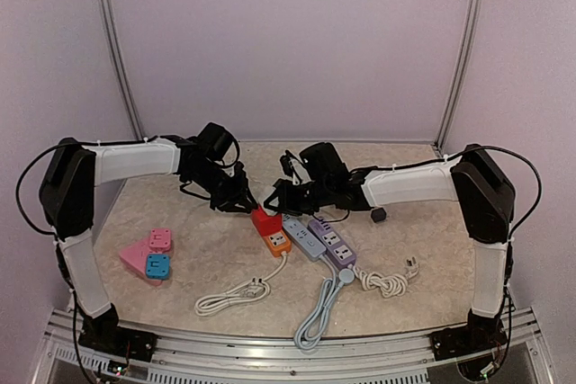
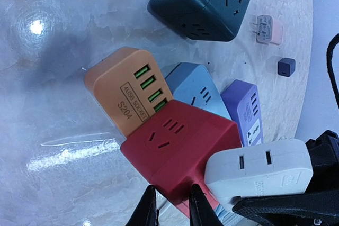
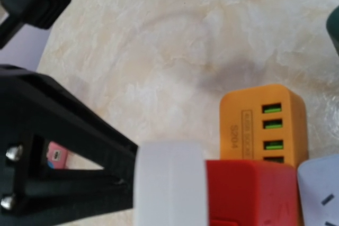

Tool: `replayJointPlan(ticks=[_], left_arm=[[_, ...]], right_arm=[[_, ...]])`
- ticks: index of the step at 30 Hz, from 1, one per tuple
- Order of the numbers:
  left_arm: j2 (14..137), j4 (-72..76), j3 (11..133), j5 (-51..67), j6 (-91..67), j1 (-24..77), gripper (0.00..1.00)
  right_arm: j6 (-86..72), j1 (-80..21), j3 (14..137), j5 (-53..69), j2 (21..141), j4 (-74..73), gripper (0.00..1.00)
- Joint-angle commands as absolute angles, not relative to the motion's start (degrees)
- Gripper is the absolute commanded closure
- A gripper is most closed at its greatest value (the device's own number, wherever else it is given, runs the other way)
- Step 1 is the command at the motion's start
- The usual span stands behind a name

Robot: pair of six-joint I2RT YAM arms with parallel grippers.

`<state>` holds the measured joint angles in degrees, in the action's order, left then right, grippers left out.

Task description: Pull the plug off the socket

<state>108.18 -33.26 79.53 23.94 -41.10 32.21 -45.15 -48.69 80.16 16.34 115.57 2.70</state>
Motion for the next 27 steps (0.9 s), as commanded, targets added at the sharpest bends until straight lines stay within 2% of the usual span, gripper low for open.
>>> replayJointPlan(ticks=[1, 27], left_arm=[[115.5, -41.0, 75.7, 17.7, -39.7, 34.1, 0.82], [117.3, -41.4, 75.8, 17.3, -40.2, 34.9, 0.82]], right_arm=[[-46.2, -48.0, 78.7, 19.6, 110.8, 10.9, 1.0], [-58.5, -44.7, 68.6, 29.8, 108.8, 35.4, 1.0]])
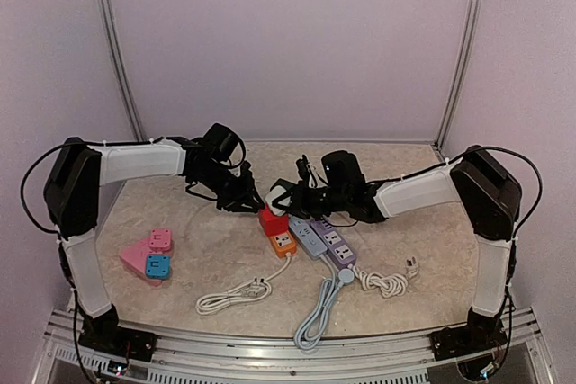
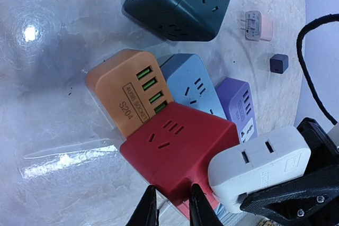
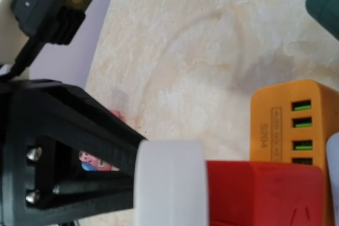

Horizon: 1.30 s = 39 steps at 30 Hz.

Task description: Pull the plug off the socket

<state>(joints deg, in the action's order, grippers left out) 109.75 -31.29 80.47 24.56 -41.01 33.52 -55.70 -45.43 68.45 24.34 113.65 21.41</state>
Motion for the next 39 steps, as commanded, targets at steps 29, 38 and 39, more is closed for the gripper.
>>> replayJointPlan(ticks=[29, 38, 39], left_arm=[[112.2, -46.7, 84.4, 16.7, -38.8, 35.2, 0.8], [109.3, -48.7, 90.1, 17.6, -38.1, 35.5, 0.76], [109.0, -48.8, 90.3, 17.7, -38.0, 35.5, 0.76]], right_arm=[[-40.4, -36.5, 66.6, 13.0, 96.7, 1.0, 1.0], [-30.9, -26.9, 65.8, -3.9, 93.1, -18.4, 1.0], [-29.9, -26.2, 66.2, -6.2, 93.5, -20.3, 1.0]])
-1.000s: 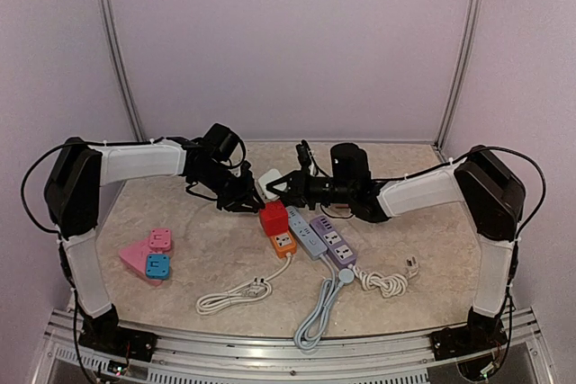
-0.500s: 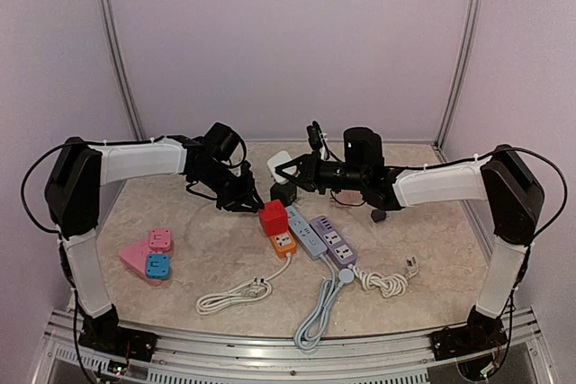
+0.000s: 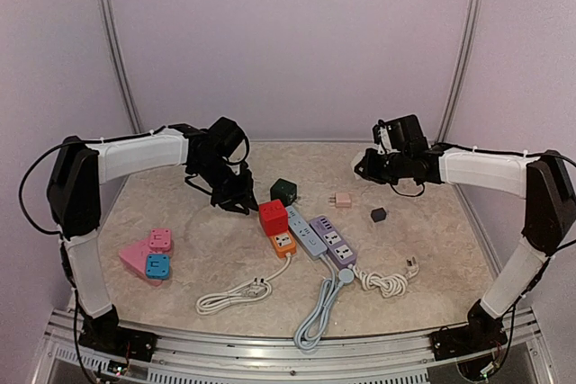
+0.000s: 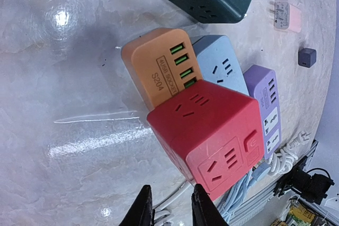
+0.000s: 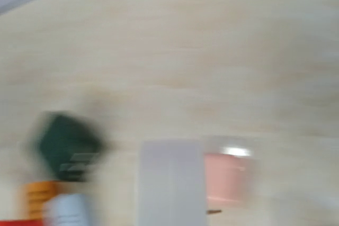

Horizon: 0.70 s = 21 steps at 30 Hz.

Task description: Pull the plug off the socket

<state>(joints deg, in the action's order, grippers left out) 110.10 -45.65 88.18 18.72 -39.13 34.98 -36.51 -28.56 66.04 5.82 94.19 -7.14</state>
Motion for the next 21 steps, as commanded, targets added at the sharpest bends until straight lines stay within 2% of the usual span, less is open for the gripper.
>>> replayJointPlan(ticks=[1, 13, 21], left_arm=[[108.7, -48.9, 90.5, 17.7, -37.9, 35.5, 0.75], [104.2, -49.8, 88.5, 16.9, -37.1, 35.8, 0.72], [102.3, -50.0, 87.8, 16.9, -37.1, 36.2, 0.71]], right_arm=[[-29.2, -25.5, 66.6, -8.0, 93.9, -21.9, 1.0], [-25.0, -20.2, 67.0, -20.2, 101.6, -26.8, 1.0], [-25.0, -20.0, 69.2, -21.5, 108.5, -26.3, 0.88]])
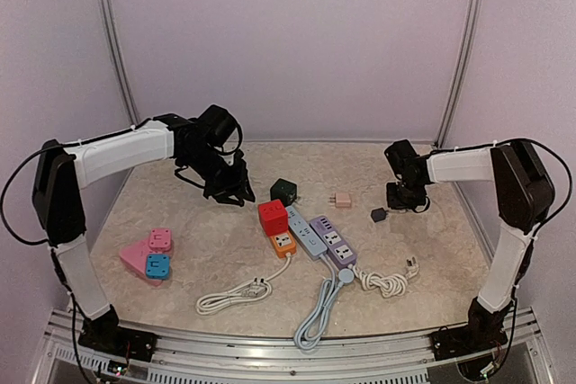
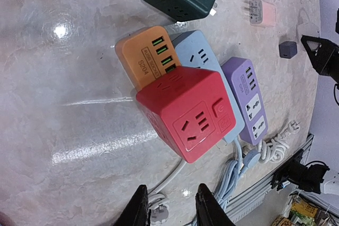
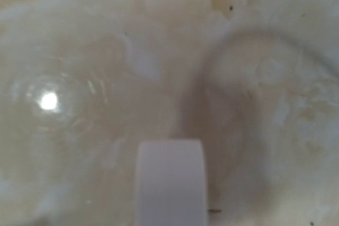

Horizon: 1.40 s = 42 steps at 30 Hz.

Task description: Pull the plug off the socket

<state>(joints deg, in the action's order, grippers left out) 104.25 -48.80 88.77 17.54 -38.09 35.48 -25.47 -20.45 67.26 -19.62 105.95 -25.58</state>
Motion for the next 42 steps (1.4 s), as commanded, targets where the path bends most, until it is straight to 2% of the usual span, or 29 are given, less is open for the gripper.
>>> replayJointPlan(ticks=[1, 5, 8, 14, 23, 31, 42], left_arm=[[102.1, -50.1, 87.8, 16.9, -37.0, 36.3, 0.71], [101.6, -50.4, 88.0, 16.9, -36.7, 36.4, 0.68], [101.5, -50.6, 88.3, 17.1, -36.4, 36.5, 0.67], [102.6, -51.7, 90.7, 15.9, -34.8, 38.2, 0.56], [106.6, -55.4, 96.5, 12.9, -30.5, 40.3, 0.36], [112.8, -58.8, 103.8, 14.2, -18.7, 40.7, 0.02], [122.9, -61.0, 112.6, 14.4, -0.5, 40.3, 0.01]], right_arm=[[-25.2, -20.0, 69.3, -21.4, 108.9, -26.2, 0.85], [-25.8, -20.0, 68.7, -20.5, 108.9, -25.4, 0.71], [-26.2, -20.3, 68.6, -19.7, 108.5, -25.3, 0.65], [-26.8, -21.6, 68.7, -18.1, 106.7, -24.9, 0.53], [-28.0, -24.0, 68.6, -13.8, 101.9, -24.2, 0.49], [-30.1, -29.4, 67.2, -8.4, 97.8, -21.1, 0.47], [-32.6, -35.1, 66.3, -6.0, 97.3, -18.4, 0.46]])
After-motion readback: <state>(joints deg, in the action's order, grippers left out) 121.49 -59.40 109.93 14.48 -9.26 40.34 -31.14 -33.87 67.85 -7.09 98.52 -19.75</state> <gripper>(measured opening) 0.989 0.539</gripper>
